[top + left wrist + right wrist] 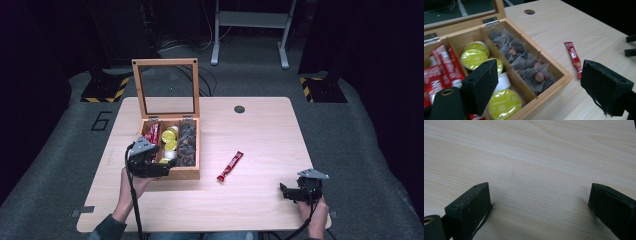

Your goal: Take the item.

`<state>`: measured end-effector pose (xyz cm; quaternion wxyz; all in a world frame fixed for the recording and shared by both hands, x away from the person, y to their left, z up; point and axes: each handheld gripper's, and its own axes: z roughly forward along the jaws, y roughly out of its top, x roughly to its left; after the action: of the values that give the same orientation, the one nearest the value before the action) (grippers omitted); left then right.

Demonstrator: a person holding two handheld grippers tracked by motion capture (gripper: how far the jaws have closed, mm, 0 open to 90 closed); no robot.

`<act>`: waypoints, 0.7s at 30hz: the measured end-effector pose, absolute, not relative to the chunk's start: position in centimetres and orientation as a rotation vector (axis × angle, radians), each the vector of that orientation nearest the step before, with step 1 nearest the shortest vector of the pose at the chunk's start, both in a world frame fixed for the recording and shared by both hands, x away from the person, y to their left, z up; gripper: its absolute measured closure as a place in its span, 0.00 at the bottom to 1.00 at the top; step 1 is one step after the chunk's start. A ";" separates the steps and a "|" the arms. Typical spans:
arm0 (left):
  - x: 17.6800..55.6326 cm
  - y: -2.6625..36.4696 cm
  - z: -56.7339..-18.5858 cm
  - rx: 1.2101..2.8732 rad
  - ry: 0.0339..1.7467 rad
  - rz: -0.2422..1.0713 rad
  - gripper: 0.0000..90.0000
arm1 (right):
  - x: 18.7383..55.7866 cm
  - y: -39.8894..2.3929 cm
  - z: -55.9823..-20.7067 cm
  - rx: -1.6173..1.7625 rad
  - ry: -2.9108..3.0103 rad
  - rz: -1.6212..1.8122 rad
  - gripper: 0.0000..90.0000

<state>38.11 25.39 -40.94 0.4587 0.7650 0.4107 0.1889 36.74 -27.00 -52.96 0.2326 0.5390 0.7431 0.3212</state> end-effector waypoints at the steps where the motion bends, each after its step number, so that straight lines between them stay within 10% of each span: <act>1: 38.0 25.8 -41.0 1.883 1.021 0.471 0.16 | 36.7 -27.0 -53.0 1.484 2.040 0.887 0.04; 21: 34.7 33.4 -44.2 1.799 1.198 0.554 0.10 | 36.7 -27.0 -53.0 1.485 2.036 0.879 0.04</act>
<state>34.72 33.45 -44.17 0.4396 0.7242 0.4821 0.2231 36.74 -26.97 -52.97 0.2342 0.5410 0.7416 0.3201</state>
